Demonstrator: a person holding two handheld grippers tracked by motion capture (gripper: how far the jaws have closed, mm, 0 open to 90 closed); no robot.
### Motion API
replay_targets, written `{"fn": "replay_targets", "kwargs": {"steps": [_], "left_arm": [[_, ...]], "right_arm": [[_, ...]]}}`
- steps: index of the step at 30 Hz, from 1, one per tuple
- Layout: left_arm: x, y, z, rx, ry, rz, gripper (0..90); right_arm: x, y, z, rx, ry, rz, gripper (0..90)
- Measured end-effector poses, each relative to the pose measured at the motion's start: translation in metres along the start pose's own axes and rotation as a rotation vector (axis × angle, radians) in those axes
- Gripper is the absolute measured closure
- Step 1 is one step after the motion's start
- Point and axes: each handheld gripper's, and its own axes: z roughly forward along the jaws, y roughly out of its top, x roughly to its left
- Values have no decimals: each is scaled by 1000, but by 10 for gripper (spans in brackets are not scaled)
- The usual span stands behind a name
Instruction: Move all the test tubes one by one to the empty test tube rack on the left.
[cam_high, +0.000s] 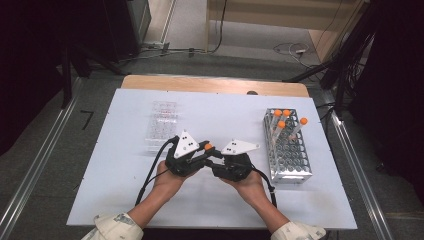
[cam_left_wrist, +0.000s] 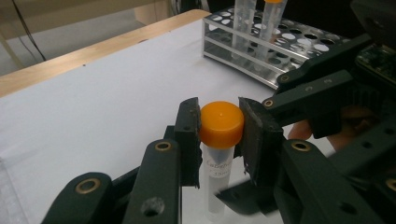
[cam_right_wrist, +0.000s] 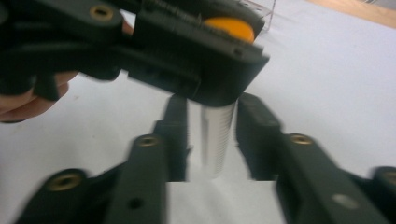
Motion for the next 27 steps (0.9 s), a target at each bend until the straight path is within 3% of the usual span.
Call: {"fn": "replay_targets", "kwargs": {"steps": [1, 3, 7, 14, 27], "left_arm": [[2, 2, 0, -1, 2, -4, 711], [8, 5, -1, -4, 7, -20, 711], [25, 12, -2, -18, 32, -67, 710], [55, 29, -9, -36, 108, -94, 709], [114, 49, -1, -1, 236, -138, 709]], "right_arm": [[0, 0, 0, 0, 0, 0, 517], [-3, -1, -4, 2, -7, 8, 397], [-6, -3, -9, 5, -16, 30, 304], [-9, -12, -17, 2, -29, 45, 283], [-12, -18, -23, 7, -37, 55, 284]]}}
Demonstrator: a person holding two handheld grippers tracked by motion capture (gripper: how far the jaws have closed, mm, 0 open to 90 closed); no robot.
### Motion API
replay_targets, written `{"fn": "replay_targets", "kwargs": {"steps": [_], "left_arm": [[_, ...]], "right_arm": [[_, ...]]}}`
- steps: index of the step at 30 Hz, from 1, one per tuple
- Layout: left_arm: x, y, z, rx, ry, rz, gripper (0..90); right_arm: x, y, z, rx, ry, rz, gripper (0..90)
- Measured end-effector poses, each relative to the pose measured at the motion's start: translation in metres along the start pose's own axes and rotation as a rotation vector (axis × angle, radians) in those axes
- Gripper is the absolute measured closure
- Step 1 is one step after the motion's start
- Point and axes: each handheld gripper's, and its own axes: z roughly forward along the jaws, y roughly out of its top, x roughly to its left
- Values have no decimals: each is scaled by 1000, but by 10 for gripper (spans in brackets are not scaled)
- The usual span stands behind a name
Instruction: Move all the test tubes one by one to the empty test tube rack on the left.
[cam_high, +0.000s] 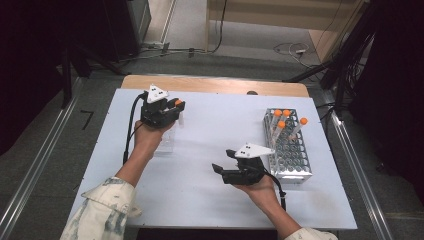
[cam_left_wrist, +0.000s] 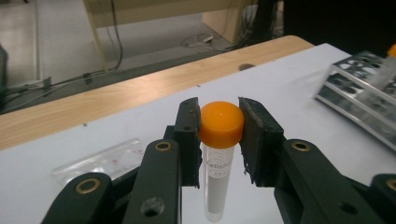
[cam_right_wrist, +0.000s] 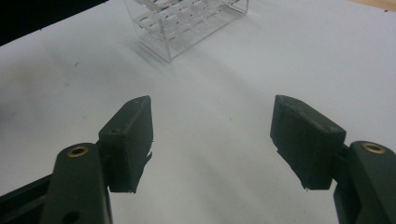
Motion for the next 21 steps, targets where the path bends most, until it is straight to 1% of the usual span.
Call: {"fn": "replay_targets", "kwargs": {"steps": [2, 4, 6, 9, 12, 15, 18, 21], "left_arm": [[6, 3, 2, 3, 13, -3, 709], [10, 8, 2, -4, 26, -11, 709], [14, 13, 3, -6, 31, -17, 709], [19, 20, 5, -7, 51, -15, 709], [25, 25, 9, -3, 81, -11, 709], [33, 28, 13, -11, 103, -38, 709], [40, 29, 16, -18, 114, -60, 709], [45, 29, 19, -20, 128, -65, 709]], "right_arm": [[0, 0, 0, -1, -1, 1, 285], [-1, 0, 0, -4, -3, 3, 285], [-1, 0, 0, -4, -2, 7, 286], [-1, 0, -1, -7, -3, 4, 289], [-1, 0, -1, -7, -2, 4, 290], [0, 0, -2, -10, -1, 3, 291], [0, 0, -3, -13, 0, -1, 295], [-1, 0, -4, -19, -1, 5, 296]]}}
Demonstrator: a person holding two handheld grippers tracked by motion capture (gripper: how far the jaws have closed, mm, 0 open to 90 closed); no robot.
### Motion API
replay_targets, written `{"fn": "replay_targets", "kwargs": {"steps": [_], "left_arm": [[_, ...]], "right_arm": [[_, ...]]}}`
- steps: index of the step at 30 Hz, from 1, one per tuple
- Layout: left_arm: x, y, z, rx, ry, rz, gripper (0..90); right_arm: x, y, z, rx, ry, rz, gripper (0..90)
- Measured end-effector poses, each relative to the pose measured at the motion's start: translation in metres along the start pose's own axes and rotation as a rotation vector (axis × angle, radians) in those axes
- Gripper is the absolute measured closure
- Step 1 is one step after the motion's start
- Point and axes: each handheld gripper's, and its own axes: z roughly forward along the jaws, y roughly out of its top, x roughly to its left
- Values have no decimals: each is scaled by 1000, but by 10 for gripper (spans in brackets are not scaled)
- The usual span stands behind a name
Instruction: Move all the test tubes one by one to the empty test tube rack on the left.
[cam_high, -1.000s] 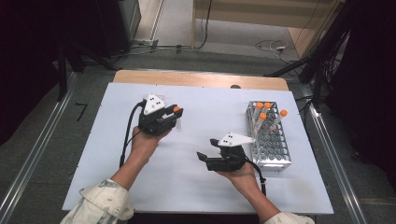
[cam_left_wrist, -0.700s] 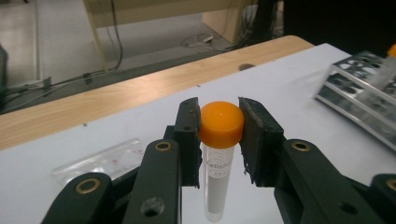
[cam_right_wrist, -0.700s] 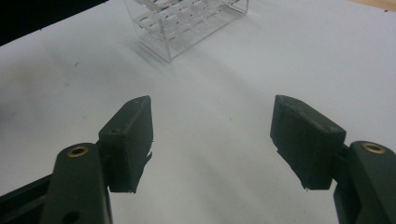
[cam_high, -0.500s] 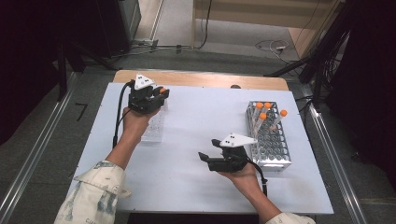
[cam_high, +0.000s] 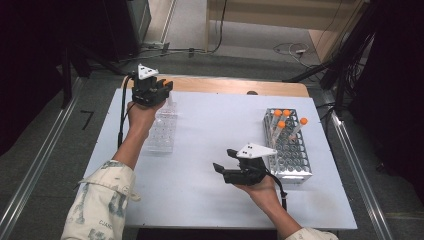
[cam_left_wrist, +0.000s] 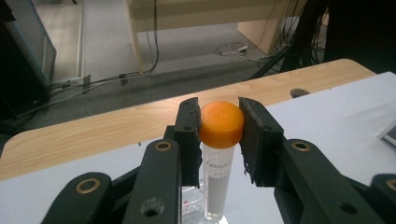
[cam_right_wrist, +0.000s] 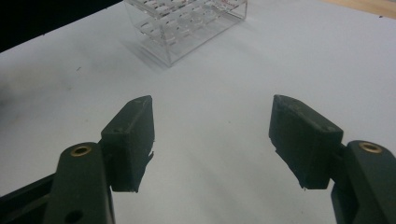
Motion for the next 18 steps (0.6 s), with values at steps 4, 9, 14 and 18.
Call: {"fn": "replay_targets", "kwargs": {"steps": [4, 9, 14, 18], "left_arm": [[3, 1, 6, -7, 26, -15, 709], [7, 1, 14, 3, 43, -22, 709], [6, -3, 21, 27, 38, -12, 708], [3, -9, 26, 62, 45, 14, 708]], "right_arm": [[0, 0, -1, -4, 1, -1, 297], [0, 0, -1, -4, 2, -4, 302], [-1, 0, -1, -5, 3, 1, 301], [-1, 0, -2, -8, 0, 0, 301]]}}
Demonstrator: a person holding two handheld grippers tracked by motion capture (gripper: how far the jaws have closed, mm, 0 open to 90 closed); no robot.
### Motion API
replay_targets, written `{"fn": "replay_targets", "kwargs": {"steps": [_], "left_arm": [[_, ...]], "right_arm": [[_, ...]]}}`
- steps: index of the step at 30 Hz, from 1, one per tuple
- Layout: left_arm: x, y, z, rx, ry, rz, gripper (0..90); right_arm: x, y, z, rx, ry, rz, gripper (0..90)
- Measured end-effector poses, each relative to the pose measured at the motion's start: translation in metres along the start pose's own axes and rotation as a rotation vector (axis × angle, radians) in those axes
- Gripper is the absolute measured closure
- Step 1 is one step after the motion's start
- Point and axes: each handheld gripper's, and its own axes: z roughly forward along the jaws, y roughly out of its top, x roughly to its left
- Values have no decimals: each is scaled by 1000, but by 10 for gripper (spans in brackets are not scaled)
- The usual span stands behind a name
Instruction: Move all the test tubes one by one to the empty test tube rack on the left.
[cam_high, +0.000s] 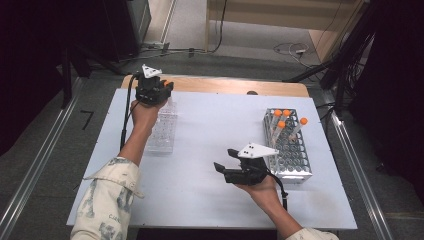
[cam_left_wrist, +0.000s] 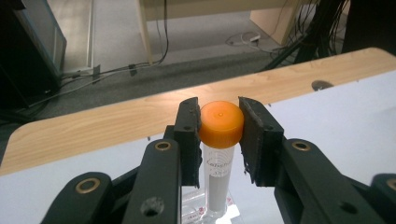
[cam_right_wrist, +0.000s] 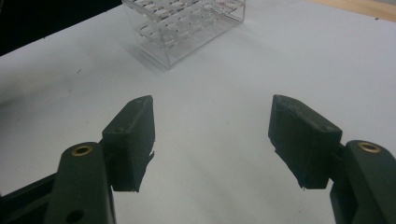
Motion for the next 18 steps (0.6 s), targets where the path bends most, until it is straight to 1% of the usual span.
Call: {"fn": "replay_targets", "kwargs": {"steps": [1, 5, 8, 11, 12, 18], "left_arm": [[-1, -2, 2, 11, 1, 4, 708], [0, -12, 8, 47, -1, 1, 706], [-1, -16, 8, 44, -5, 7, 702], [-5, -17, 9, 64, 10, 42, 702], [-5, -18, 9, 74, 14, 47, 702], [-6, -23, 11, 85, 20, 51, 701]], "right_arm": [[0, 0, 0, 0, 0, 0, 300], [1, 0, 0, 1, -1, 0, 298], [1, 0, 0, 0, 0, 0, 298], [0, 0, 0, 2, -2, 2, 297], [0, 0, 0, 2, -2, 2, 297], [0, 0, 0, 1, -3, 1, 297]]}}
